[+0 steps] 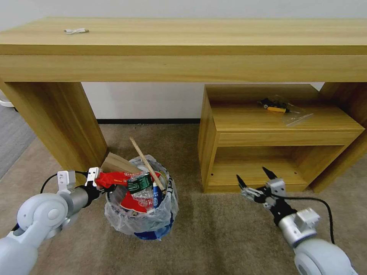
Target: Pick up the trash bin and place the garbage on the floor into it.
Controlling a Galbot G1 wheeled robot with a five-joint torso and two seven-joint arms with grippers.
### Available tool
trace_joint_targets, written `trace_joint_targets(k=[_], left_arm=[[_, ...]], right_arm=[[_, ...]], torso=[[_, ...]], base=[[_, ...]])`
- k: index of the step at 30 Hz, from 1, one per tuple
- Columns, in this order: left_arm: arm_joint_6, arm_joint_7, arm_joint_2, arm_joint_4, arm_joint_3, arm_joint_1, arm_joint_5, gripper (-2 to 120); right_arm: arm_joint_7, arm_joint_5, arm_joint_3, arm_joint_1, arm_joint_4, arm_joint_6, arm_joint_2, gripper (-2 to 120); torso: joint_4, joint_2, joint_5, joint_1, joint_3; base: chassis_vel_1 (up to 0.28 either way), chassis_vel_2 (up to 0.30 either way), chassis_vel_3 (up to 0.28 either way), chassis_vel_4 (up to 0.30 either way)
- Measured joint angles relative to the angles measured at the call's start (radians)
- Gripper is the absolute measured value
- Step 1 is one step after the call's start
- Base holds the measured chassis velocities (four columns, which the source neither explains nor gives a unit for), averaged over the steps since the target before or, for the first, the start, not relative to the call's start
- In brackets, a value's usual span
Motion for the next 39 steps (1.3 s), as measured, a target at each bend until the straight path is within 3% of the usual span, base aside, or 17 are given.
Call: trace_joint_targets(k=[5,13,30,36,39], left_arm=[[0.0,-0.002,-0.009,-0.01,0.006,0.005,0.014,0],[0.0,-0.023,-0.017,-0.054,0.0,0.052,0.027,0],[0.0,-0.037,-0.044,-0.099,-0.01,0.113,0.042,0],[0.0,-0.034,-0.046,-0.099,-0.005,0.116,0.043,0],[0.0,-0.032,-0.046,-0.099,-0.005,0.117,0.043,0]], right_arm=[[-0.034,-0.04,0.05,-0.037,-0.02,0.039,0.085,100],[-0.077,-0.04,0.104,-0.057,-0.047,0.081,0.127,100],[-0.121,-0.017,0.151,-0.067,-0.118,0.115,0.136,100],[-0.139,0.043,0.141,-0.04,-0.233,0.116,0.134,100],[-0.151,0.082,0.123,-0.013,-0.289,0.117,0.128,100]], torso=[[-0.0001,0.0,0.0002,0.0,0.0],[0.0001,0.0,0.0,0.0,0.0],[0.0,0.0,0.0005,0.0,0.0],[-0.0002,0.0,-0.0007,0.0,0.0],[-0.0003,0.0,0.001,0.0,0.0]], base=[[0.0,0.0,0.0,0.0],[-0.002,-0.002,0.007,0.003],[-0.161,-0.154,0.158,0.153],[-0.221,-0.227,0.219,0.23],[-0.201,-0.196,0.187,0.214]])
